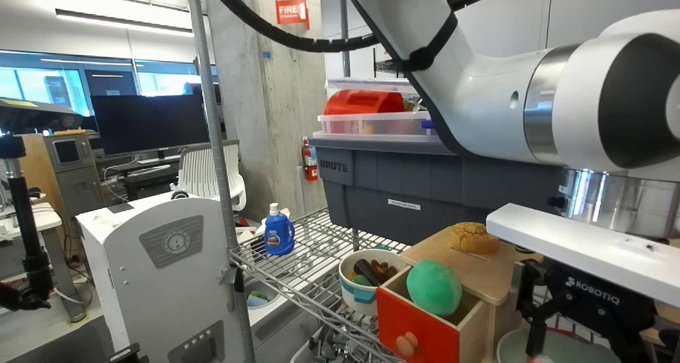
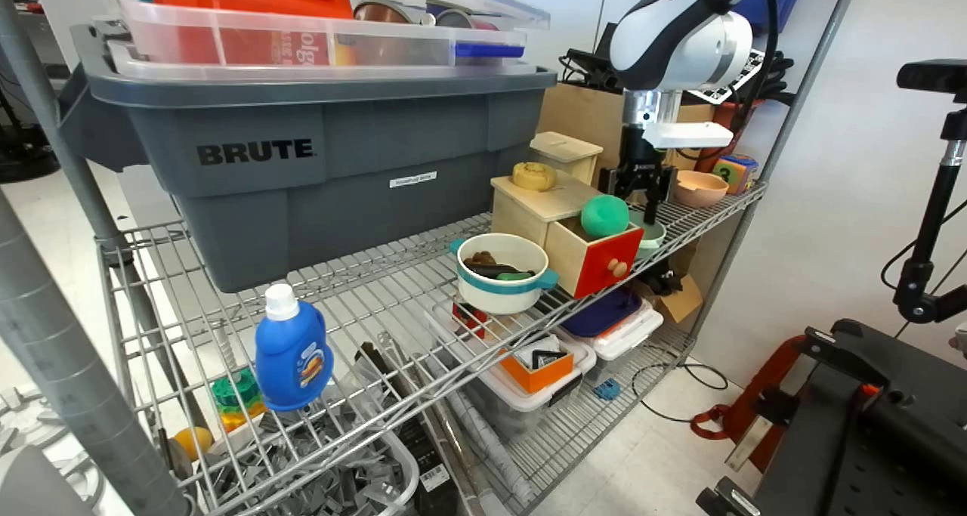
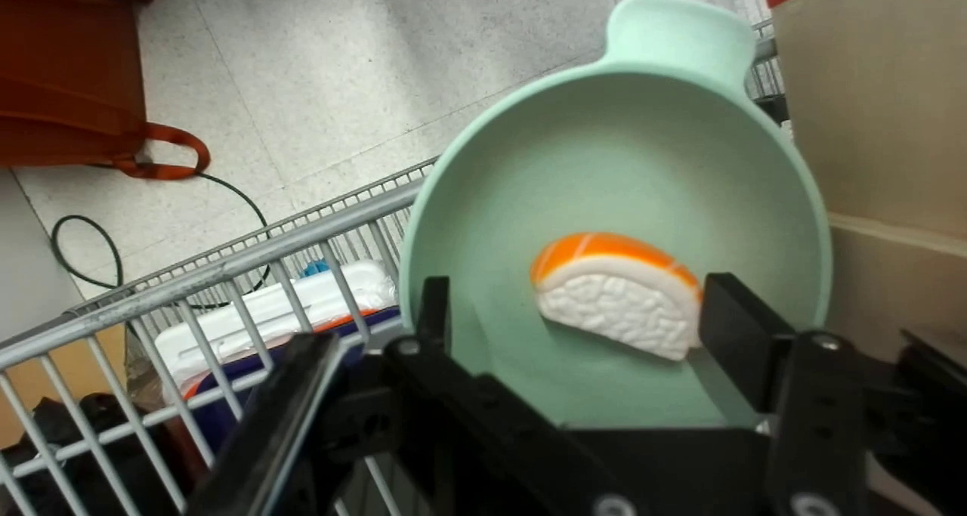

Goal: Put the apple slice in the white pot.

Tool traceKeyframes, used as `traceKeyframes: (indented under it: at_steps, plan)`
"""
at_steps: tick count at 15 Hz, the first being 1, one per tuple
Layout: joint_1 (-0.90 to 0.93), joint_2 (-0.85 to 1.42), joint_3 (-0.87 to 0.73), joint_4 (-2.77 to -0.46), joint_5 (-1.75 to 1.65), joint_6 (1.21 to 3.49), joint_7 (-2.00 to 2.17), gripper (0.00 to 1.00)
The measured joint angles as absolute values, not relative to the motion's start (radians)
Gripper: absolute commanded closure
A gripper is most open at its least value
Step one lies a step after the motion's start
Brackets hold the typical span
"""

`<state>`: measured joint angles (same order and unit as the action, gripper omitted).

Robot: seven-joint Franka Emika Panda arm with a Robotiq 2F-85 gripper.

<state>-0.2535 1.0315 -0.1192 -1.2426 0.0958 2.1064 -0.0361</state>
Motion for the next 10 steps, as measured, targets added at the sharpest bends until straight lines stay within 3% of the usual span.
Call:
traceKeyframes:
  at_steps: [4,5,7,10]
  plan:
    - [-0.254,1.038,-0.119,-1.234,0.096,2.106,-0.035,0.13]
    - [-0.254,1.042,-0.119,-1.231,0.096,2.106,-0.035,0.38]
    - [-0.254,1.051,-0.119,-1.223,0.096,2.106,-0.035,0.44]
    - [-0.254,1.058,-0.119,-1.208,0.096,2.103,-0.034,0.68]
